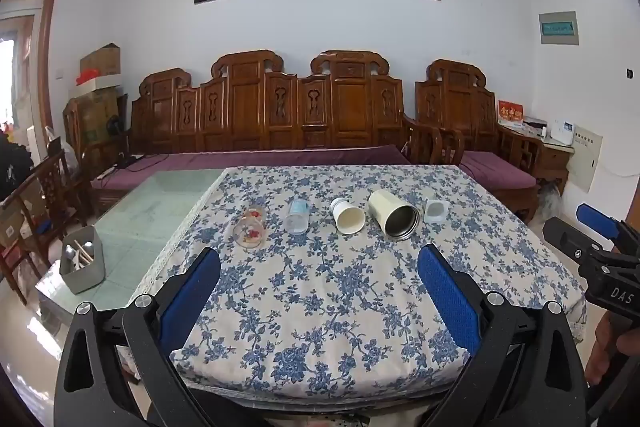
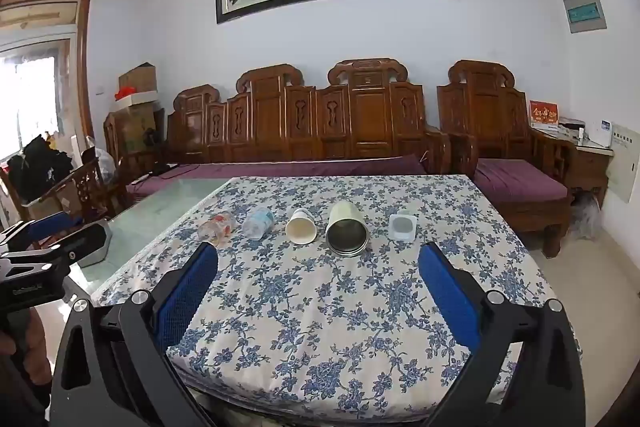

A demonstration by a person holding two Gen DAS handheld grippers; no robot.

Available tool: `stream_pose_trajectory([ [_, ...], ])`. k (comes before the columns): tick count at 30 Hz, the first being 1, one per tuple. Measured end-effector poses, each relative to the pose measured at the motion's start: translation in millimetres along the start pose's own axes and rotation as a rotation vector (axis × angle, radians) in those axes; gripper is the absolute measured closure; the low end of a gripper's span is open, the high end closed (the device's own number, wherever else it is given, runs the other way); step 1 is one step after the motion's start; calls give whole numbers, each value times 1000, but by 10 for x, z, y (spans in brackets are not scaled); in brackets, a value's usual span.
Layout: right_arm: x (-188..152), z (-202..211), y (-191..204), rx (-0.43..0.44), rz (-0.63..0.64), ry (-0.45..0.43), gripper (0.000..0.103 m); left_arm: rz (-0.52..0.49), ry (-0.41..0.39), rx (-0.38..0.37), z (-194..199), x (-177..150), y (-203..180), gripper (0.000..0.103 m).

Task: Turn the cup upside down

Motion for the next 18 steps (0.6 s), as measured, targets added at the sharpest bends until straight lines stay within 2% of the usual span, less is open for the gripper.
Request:
stream_pose_trajectory([
  [18,-9,-23,-51,-3,-13,-6,3,-4,-3,1,-1,1,-2,8],
])
Point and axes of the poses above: each gripper's, at about its wrist camera, not at the fingertips, and z roughly against the way its jaws point, y to its left, x to its top, the point moved 10 cm from there along -z, roughly the way its jaws point, and after that the axes turned 1 degree about -x, right-handed, at the moved point
